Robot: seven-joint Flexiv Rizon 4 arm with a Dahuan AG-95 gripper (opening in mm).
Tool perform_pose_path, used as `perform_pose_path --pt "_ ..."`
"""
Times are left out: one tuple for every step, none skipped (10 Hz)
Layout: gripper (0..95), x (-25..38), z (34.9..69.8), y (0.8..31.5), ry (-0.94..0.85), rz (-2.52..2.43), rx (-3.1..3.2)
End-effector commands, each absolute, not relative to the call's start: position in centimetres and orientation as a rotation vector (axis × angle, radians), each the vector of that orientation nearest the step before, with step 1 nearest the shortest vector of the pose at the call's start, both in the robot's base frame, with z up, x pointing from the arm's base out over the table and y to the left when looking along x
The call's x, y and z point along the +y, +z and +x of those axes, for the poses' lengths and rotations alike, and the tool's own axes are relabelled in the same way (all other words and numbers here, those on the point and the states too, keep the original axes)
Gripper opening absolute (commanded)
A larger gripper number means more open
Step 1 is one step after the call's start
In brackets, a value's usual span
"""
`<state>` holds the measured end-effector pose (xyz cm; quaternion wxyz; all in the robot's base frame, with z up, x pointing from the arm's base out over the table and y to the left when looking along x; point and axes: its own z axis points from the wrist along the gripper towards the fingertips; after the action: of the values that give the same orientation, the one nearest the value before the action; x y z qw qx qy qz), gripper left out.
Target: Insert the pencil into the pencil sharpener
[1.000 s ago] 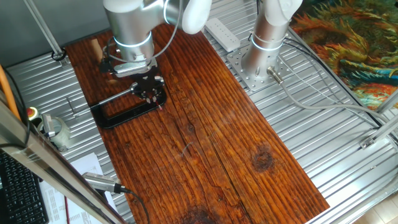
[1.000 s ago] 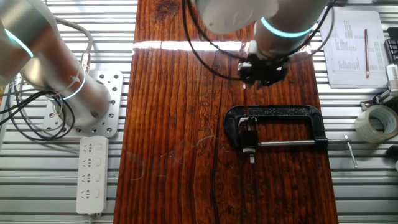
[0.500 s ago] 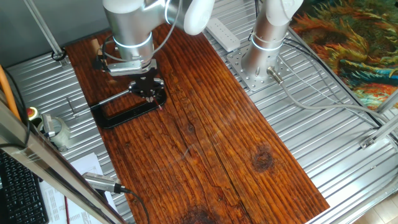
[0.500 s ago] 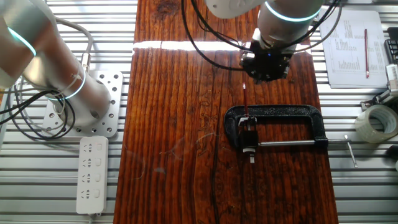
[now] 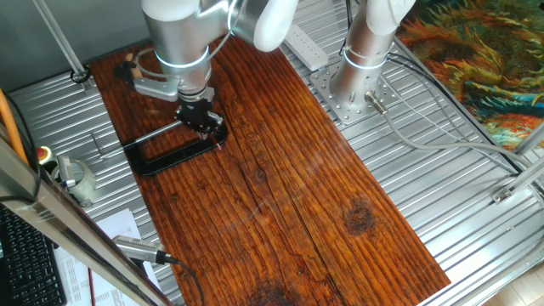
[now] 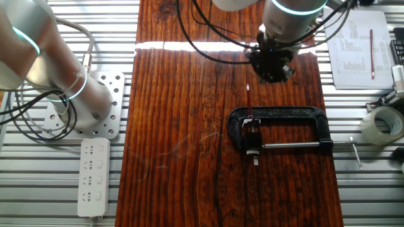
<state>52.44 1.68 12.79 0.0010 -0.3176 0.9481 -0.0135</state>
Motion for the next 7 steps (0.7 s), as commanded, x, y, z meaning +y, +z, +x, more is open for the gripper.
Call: perform_pose_path --pt "0.0 0.7 52.1 13.6 -0.081 -0.118 3.130" --pt "0.0 0.3 51.9 13.8 -0.052 -0.033 3.126" --pt "0.0 -0.1 51.7 14.0 -0.027 0.017 3.121" --pt "0.0 -0.3 51.6 14.1 -0.020 0.030 3.116" --pt "0.0 -0.4 51.5 14.2 -0.020 0.038 3.115" --pt "0.0 -0.4 51.5 14.2 -0.022 0.063 3.115" --pt "0.0 -0.4 51.5 14.2 -0.021 0.104 3.114"
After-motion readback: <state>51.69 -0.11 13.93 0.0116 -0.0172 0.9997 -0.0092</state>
